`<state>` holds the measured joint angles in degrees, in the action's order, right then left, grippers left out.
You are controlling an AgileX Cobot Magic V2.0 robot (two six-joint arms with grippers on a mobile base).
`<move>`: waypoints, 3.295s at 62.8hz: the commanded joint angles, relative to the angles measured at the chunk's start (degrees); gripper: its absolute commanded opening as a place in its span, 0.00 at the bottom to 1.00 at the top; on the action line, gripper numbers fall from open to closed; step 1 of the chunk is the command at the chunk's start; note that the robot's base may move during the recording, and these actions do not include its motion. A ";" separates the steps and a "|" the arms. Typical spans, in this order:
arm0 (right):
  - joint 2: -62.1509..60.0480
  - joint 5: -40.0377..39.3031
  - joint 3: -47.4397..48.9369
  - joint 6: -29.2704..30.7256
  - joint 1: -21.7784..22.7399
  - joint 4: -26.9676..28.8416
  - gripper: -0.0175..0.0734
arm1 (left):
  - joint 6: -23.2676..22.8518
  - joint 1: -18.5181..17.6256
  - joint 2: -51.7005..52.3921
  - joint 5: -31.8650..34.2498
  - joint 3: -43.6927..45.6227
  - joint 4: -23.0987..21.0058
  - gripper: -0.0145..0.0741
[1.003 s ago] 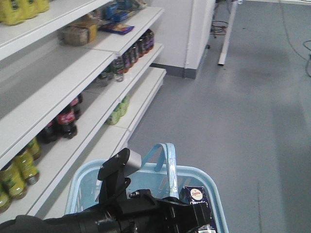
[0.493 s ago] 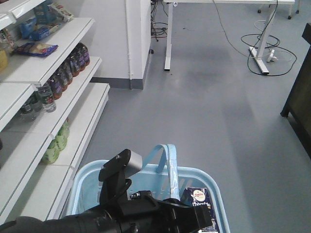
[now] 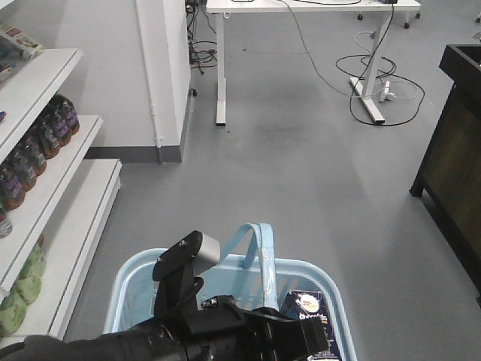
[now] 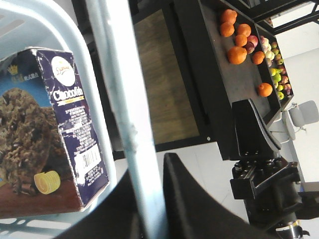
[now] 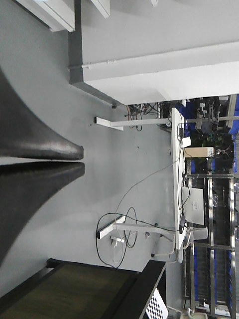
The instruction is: Left arm holds basket, right arm returns cookies
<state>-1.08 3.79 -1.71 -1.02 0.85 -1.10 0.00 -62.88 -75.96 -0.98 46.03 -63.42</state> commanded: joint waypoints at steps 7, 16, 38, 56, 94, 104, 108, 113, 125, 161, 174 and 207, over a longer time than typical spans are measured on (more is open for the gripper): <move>-0.57 -4.40 -0.05 0.22 -0.05 -0.36 0.19 | 0.63 -0.23 2.21 3.08 1.90 0.55 0.16; -0.57 -4.40 -0.05 0.22 -0.05 -0.36 0.19 | 0.63 -0.23 2.21 3.13 1.90 0.55 0.16; -0.57 -4.33 -0.05 0.22 -0.05 -0.36 0.19 | 0.63 -0.23 2.21 3.13 1.90 0.55 0.16; -0.57 -4.33 -0.05 0.22 -0.05 -0.36 0.19 | 0.63 -0.23 2.21 3.13 1.90 0.55 0.16; -0.57 -4.33 -0.05 0.22 -0.05 -0.36 0.19 | 0.63 -0.23 2.21 3.57 1.90 0.55 0.16; -0.57 -4.33 -0.05 0.22 -0.05 -0.36 0.19 | 0.63 -0.23 2.21 3.78 1.90 0.55 0.16; -0.57 -4.33 -0.05 0.22 -0.05 -0.36 0.19 | 0.63 -0.23 2.21 3.78 1.90 0.55 0.16; -0.57 -4.33 -0.05 0.22 -0.05 -0.36 0.19 | 0.63 -0.23 2.21 3.78 1.90 0.55 0.16; -0.57 -4.33 -0.05 0.22 -0.05 -0.36 0.19 | 0.63 -0.23 2.21 3.78 1.90 0.55 0.16; -0.57 -4.33 -0.05 0.22 -0.05 -0.36 0.19 | 0.63 -0.23 2.21 3.36 1.90 0.55 0.16; -0.57 -4.33 -0.05 0.22 -0.05 -0.36 0.19 | 0.63 -0.23 2.21 3.36 1.90 0.55 0.16; -0.57 -4.40 -0.05 0.22 -0.05 -0.36 0.19 | 0.63 -0.23 2.21 3.12 1.90 0.55 0.16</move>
<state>-1.08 3.78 -1.71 -1.02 0.85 -1.10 0.00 -62.88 -76.02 0.00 46.03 -63.42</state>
